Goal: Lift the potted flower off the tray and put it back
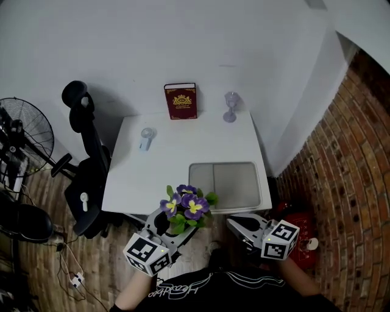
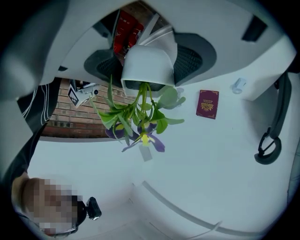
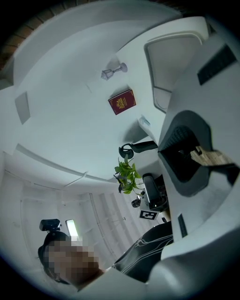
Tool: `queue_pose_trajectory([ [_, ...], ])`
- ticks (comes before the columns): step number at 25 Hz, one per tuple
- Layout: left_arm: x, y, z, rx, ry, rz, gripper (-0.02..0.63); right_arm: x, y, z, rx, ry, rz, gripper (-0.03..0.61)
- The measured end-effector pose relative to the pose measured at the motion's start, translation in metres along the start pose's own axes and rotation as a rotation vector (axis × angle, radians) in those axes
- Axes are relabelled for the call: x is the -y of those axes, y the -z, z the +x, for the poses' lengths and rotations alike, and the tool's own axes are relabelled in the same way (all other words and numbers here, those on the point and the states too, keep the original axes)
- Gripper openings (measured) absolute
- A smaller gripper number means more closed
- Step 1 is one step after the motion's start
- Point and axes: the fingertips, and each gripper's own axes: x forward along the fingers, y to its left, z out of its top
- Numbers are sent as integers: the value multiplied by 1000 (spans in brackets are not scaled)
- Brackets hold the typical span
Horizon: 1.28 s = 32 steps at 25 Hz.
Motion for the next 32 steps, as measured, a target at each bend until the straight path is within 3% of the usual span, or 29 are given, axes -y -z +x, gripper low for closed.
queue_pose_trajectory([
  [5, 12, 2, -7, 13, 36, -43, 352, -12, 5, -13, 8, 22, -41, 2],
  [14, 31, 6, -8, -13, 71, -31, 351, -22, 9, -28, 46, 37, -30, 2],
  [24, 20, 1, 6, -20, 63, -3, 351, -15, -3, -32, 61, 48, -40, 2],
  [32, -8, -6, 45, -39, 1, 54, 351, 9, -32, -25, 82, 35, -63, 2],
])
